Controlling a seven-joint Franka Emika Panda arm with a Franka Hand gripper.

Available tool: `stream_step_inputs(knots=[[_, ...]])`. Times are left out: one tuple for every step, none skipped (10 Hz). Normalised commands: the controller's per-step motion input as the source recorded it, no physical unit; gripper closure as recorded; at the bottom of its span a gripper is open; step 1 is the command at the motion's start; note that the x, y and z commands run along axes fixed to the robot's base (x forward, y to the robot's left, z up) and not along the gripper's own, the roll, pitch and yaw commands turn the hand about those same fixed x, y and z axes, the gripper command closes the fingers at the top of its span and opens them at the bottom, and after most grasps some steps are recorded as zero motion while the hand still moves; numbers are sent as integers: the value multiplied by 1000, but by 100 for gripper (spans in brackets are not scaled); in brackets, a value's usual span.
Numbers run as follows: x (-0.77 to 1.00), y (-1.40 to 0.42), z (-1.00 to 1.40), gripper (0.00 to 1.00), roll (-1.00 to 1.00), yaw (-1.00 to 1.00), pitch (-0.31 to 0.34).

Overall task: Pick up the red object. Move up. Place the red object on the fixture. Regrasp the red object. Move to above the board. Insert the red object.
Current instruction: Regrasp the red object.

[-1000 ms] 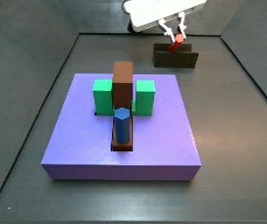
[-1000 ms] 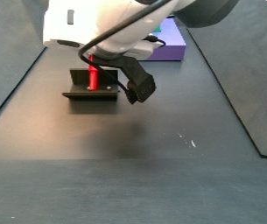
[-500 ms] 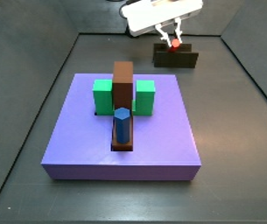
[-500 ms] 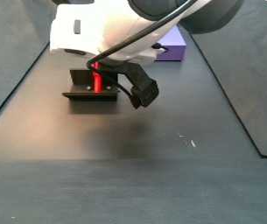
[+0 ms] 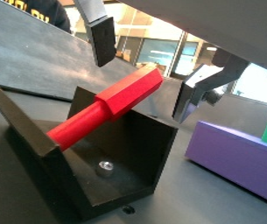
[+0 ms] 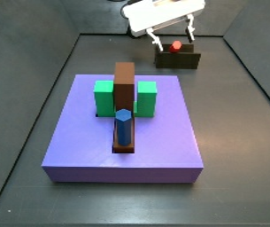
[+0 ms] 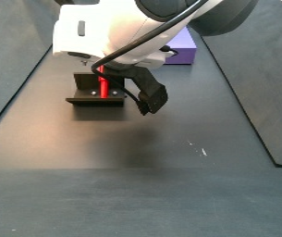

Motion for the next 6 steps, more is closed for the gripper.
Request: stream_step_inputs(knots=[[0,-51,74,0,1000,80,220],[0,-51,74,0,1000,80,229],[0,-57,91,0,1000,77,280],[0,-57,94,0,1000,74,289],[0,-54,80,0,1000,77,254],[0,-51,77,0,1000,77,249]])
